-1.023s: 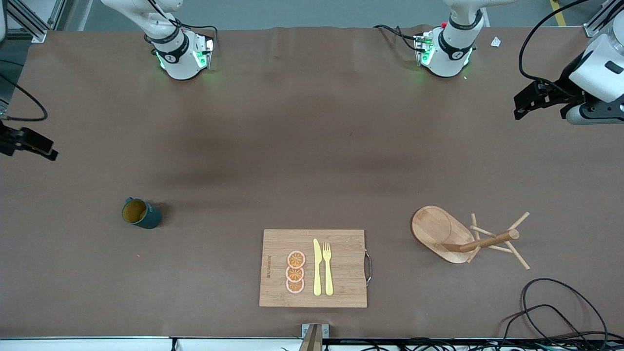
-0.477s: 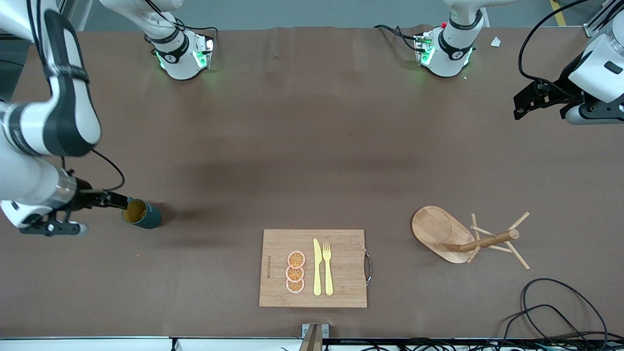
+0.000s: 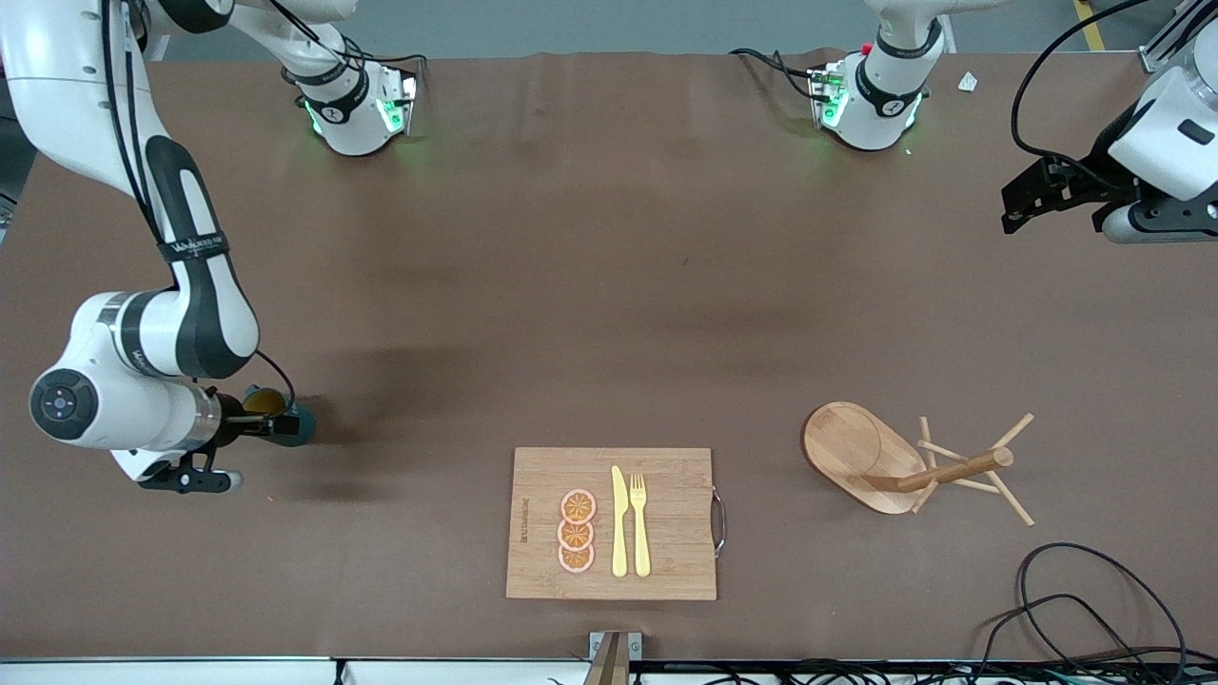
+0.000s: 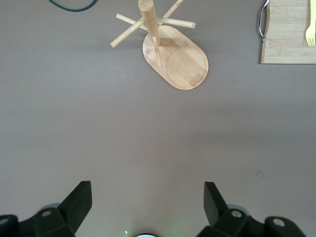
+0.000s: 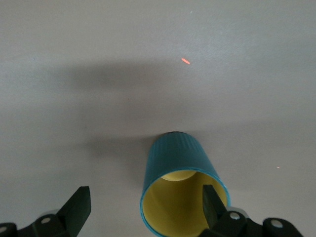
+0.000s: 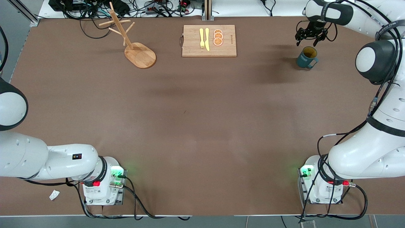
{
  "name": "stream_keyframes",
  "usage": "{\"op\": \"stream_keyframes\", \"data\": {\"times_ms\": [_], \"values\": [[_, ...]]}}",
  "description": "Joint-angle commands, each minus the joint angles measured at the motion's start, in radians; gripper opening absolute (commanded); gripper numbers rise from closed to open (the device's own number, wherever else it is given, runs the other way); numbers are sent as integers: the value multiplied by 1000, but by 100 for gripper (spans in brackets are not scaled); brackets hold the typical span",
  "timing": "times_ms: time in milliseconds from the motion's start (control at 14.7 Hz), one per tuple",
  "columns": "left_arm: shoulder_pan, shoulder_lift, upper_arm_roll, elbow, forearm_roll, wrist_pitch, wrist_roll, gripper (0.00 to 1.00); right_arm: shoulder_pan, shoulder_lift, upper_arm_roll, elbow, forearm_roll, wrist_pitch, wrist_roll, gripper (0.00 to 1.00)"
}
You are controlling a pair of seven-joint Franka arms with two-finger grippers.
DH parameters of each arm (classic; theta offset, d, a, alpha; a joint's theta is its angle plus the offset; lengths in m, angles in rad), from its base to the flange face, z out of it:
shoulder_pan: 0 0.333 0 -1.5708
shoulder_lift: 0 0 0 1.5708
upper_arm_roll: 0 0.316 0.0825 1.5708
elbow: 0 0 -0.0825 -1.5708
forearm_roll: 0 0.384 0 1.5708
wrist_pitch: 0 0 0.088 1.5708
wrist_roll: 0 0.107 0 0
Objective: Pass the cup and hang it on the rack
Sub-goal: 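Lower the right gripper over the teal mug and grasp its rim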
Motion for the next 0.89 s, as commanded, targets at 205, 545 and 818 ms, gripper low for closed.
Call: {"op": "stream_keyframes", "data": {"times_ms": [205,545,818], "values": [[34,-7,-3,4,18,-21,3,100,3,15,5,-82,15,54,15,80],[39,-8,-4,6,18,-22,4,100,1,13,5,-81,12,52,0,26],[41,-10,-4,7,18,-22,7,100,8,12,6,-37,3,55,-1,5]]}}
